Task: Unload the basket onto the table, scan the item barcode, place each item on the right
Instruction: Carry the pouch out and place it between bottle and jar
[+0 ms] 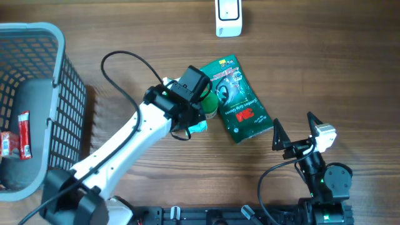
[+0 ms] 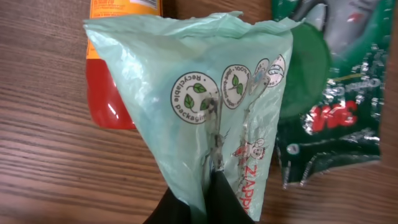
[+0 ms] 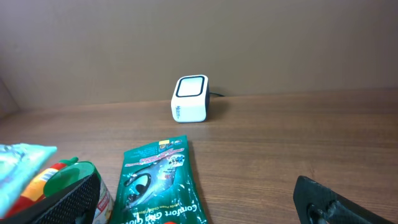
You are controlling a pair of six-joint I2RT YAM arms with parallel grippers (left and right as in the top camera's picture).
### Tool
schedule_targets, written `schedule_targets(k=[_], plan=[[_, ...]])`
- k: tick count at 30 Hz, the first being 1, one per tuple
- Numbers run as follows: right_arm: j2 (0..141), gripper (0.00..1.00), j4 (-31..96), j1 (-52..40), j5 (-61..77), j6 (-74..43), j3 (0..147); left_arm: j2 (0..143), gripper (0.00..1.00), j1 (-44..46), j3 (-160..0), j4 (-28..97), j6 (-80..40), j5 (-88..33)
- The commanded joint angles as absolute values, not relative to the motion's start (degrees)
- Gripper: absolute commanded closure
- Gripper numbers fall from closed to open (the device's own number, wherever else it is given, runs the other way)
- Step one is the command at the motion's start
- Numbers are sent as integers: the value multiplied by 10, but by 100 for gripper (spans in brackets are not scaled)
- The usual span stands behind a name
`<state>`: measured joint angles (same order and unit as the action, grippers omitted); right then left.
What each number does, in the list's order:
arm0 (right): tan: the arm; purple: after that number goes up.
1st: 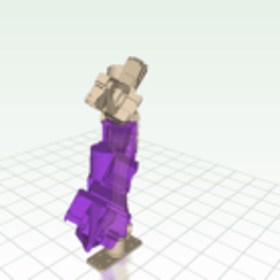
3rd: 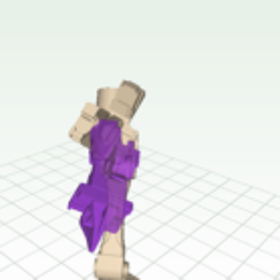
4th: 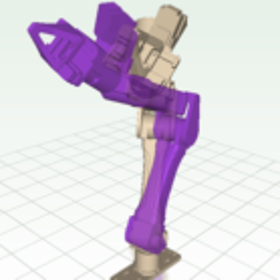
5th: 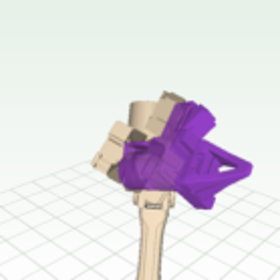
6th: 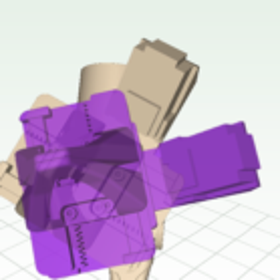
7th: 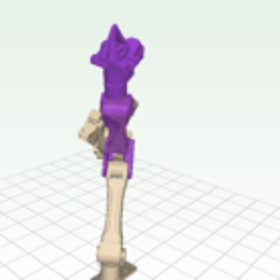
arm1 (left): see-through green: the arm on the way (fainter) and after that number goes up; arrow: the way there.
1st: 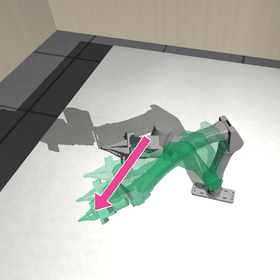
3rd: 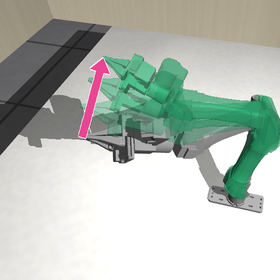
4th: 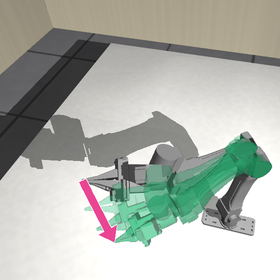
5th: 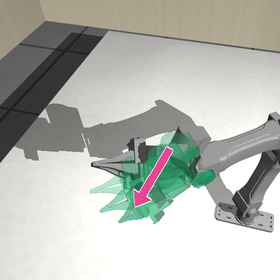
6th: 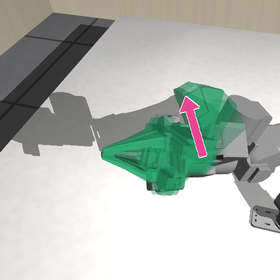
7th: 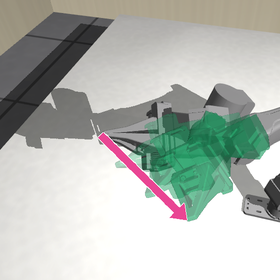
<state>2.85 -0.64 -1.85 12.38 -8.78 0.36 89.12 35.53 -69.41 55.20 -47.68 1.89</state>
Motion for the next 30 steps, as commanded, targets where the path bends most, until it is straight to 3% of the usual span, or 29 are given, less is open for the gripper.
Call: schedule_targets(k=[1,16,21,23,26,27,30], plan=[[29,0,-9,-21,120,-91,3,938,96,359,-693,537,-489,31],[29,0,-9,-21,120,-91,3,1084,96,359,-693,488,-489,31],[29,0,-9,-21,120,-91,3,1092,89,359,-693,475,-489,31],[29,0,-9,-21,120,-91,3,1092,78,359,-693,476,-489,31],[29,0,-9,-21,120,-91,3,1091,33,359,-694,478,-489,20],[29,0,-9,-21,120,-91,3,1091,22,359,-695,478,-489,15],[29,0,-9,-21,120,-91,3,1086,13,358,-711,495,-489,14]])
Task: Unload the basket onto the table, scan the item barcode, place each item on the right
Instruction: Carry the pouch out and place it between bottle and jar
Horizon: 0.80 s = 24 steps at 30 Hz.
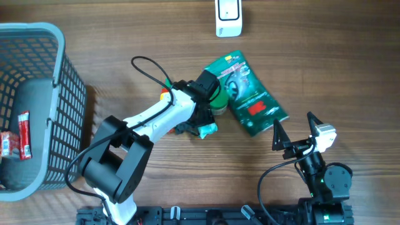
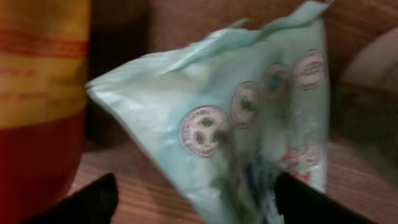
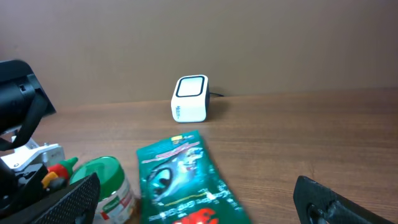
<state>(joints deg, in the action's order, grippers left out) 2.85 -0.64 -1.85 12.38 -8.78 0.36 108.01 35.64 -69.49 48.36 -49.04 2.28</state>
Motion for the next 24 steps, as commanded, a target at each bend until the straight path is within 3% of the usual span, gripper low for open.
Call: schedule_targets(k=[1,2,3,12,24], plan=[[29,0,-9,-21,120,-91,3,1082,10,358,-719,501,-489,17],[29,0,-9,-21,120,-91,3,1075,1,358,-731,511,-489,30],[29,0,-9,-21,120,-91,3,1071,0,358,-735,515,-489,35],[29,0,-9,-21,120,-91,3,978,0,357,-772,536,-482,72],[29,0,-9,-21,120,-91,3,756,0,357,-773,525,-437,214]])
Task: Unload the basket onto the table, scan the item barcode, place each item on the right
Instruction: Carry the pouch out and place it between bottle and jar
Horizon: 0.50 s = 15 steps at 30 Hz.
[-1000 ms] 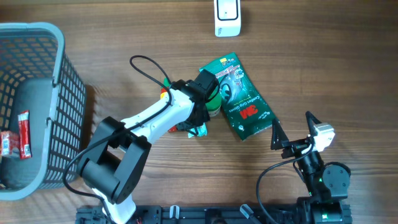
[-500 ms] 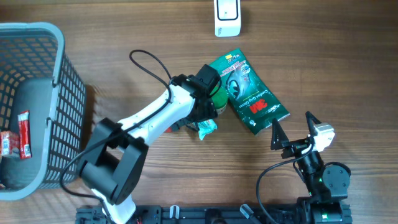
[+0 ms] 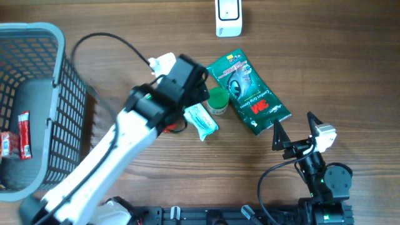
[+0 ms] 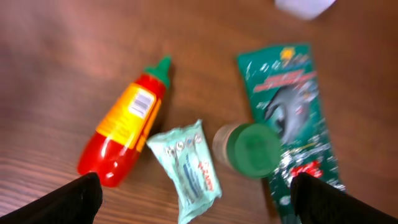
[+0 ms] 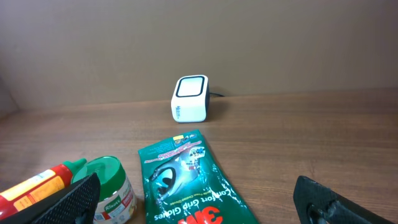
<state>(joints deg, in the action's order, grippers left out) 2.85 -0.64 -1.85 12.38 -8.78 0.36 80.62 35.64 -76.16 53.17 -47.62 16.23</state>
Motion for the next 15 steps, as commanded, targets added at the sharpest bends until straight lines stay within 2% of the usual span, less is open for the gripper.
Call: schedule_targets(k=[1,8,15], plan=[[29,0,-9,-21,120,-91,3,740,0,357,-774,525,-437,227],[29,0,-9,-21,120,-91,3,672,0,310,-814,523,-404,252],[29,0,-9,-21,120,-91,3,665,0,235,-872,526,-386,252]])
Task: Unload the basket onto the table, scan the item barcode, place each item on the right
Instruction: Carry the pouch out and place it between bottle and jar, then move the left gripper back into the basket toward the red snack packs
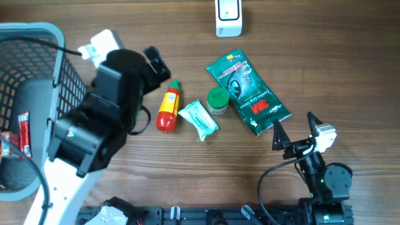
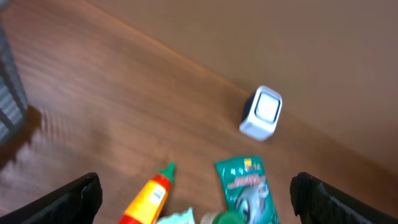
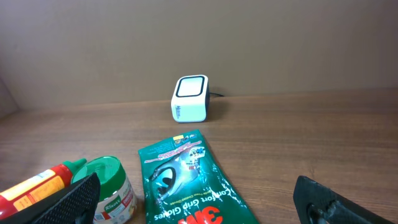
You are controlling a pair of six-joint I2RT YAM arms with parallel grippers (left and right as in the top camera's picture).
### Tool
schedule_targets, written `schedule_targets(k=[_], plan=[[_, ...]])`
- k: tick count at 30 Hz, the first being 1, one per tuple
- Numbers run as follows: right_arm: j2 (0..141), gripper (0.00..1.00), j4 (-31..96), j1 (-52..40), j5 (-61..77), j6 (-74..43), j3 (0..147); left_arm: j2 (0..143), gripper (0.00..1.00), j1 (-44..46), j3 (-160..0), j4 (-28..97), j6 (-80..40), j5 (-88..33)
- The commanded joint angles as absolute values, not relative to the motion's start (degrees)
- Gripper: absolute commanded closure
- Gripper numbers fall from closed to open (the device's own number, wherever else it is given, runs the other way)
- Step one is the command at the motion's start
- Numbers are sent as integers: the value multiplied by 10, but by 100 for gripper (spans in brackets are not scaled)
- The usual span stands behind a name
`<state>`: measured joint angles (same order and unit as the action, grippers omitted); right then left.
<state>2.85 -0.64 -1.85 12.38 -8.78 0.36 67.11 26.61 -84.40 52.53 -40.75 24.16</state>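
Note:
The white barcode scanner [image 1: 229, 17] stands at the table's far edge, also seen as scanner [image 2: 262, 112] and scanner [image 3: 191, 98]. A pale green wipes packet [image 1: 199, 120] lies flat between a red sauce bottle [image 1: 167, 106] and a green-lidded jar [image 1: 218, 100]. A green 3M glove pack [image 1: 247, 92] lies right of the jar. My left gripper [image 1: 156, 64] hangs open and empty, high above the table left of the bottle; its fingertips frame the left wrist view's bottom corners. My right gripper [image 1: 295, 127] stands open near the front right, holding nothing.
A grey plastic basket [image 1: 59, 44] fills the left edge and holds a grey object and a red packet [image 1: 22, 134]. My raised left arm hides the table between the basket and the bottle. The right wrist view shows the glove pack [image 3: 189, 180] and jar [image 3: 106, 186] close ahead.
My left arm has moved left and higher, from above the row of items to beside the basket. Its camera now takes in the scanner. The items and my right arm have not moved.
My left gripper was shut on the wipes packet beside the glove pack. Then it stood open low at the table with the packet between its fingers, and the glove pack had shifted right. Then the packet lay on the table below the open gripper, now further off.

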Motion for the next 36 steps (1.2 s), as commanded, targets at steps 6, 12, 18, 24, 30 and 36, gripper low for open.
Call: schedule_targets(k=[6,12,18,24,30,36], plan=[[29,0,-9,-21,120,-91,3,665,0,161,-904,541,-376,252],[29,0,-9,-21,120,-91,3,665,0,102,-916,557,-377,252],[29,0,-9,-21,120,-91,3,665,0,26,-916,600,-395,252],[29,0,-9,-21,120,-91,3,665,0,-92,-916,657,-440,249],[29,0,-9,-21,120,-91,3,674,0,-175,-915,699,-440,249],[29,0,-9,-21,120,-91,3,719,0,-250,-915,745,-440,249]])
